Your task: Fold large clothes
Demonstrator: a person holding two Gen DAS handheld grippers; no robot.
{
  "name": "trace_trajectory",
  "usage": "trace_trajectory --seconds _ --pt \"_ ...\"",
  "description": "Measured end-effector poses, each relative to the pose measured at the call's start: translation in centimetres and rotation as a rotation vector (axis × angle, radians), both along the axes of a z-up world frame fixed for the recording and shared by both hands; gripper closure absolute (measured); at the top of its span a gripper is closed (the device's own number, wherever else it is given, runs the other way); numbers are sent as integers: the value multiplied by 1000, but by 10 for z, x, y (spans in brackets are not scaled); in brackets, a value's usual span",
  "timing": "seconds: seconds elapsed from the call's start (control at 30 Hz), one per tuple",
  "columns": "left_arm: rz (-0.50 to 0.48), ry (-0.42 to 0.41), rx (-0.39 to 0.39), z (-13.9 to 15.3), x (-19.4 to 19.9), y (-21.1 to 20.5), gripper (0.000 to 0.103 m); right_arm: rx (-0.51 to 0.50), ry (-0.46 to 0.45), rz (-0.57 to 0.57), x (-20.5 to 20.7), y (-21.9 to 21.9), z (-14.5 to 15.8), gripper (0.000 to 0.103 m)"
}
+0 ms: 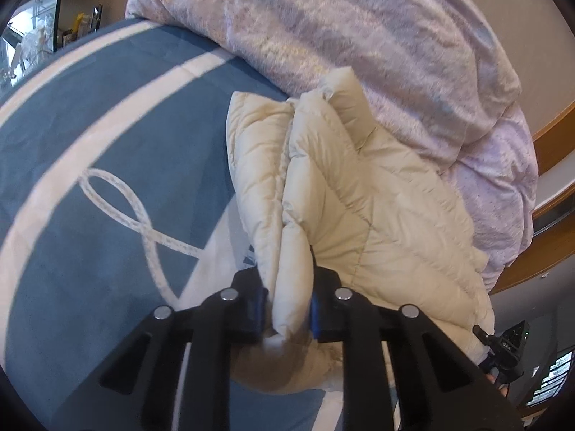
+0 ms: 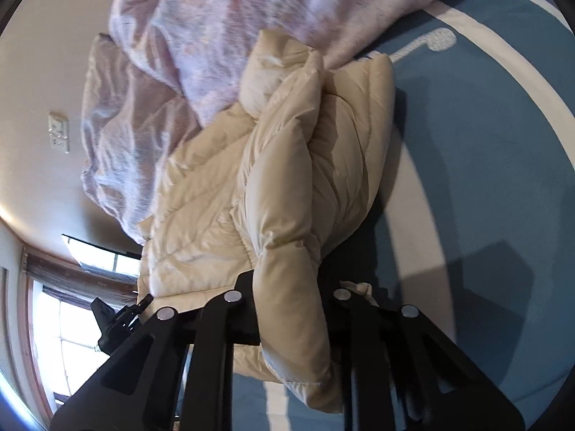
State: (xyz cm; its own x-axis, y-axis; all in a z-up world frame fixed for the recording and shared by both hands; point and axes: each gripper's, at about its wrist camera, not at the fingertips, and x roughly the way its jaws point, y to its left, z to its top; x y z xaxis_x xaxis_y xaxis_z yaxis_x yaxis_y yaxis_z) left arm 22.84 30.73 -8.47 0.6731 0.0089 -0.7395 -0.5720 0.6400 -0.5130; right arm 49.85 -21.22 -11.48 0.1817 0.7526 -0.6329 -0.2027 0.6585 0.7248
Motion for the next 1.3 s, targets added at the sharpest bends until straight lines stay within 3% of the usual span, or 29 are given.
trace_trajectory --seconds 0.3,0.53,0.7,0.8,0.87,0.9,0.97,1.03,1.13,1.3 --pt "26 10 -1 10 -68 17 85 34 -29 114 -63 10 25 88" --pt "29 19 8 8 -115 21 85 25 -9 169 -101 21 15 88" --pt "30 29 10 5 -127 23 81 15 -5 163 -111 19 7 87" --pt "30 53 30 2 -127 21 75 4 5 152 -112 17 3 84" --pt "39 76 47 0 -126 20 64 -33 -5 145 -113 19 4 78" --pt "44 83 50 0 -126 20 60 -83 -21 135 -113 20 7 69" --pt "55 97 54 -2 -127 22 42 -174 -66 98 -114 22 17 53" --pt "64 105 46 -4 -128 26 30 -252 -134 54 -116 19 30 44" --pt "70 106 12 -9 -127 32 23 -354 -237 1 -119 22 53 43" --pt "76 92 -11 -9 -126 36 18 -423 -374 -9 -129 49 84 43"
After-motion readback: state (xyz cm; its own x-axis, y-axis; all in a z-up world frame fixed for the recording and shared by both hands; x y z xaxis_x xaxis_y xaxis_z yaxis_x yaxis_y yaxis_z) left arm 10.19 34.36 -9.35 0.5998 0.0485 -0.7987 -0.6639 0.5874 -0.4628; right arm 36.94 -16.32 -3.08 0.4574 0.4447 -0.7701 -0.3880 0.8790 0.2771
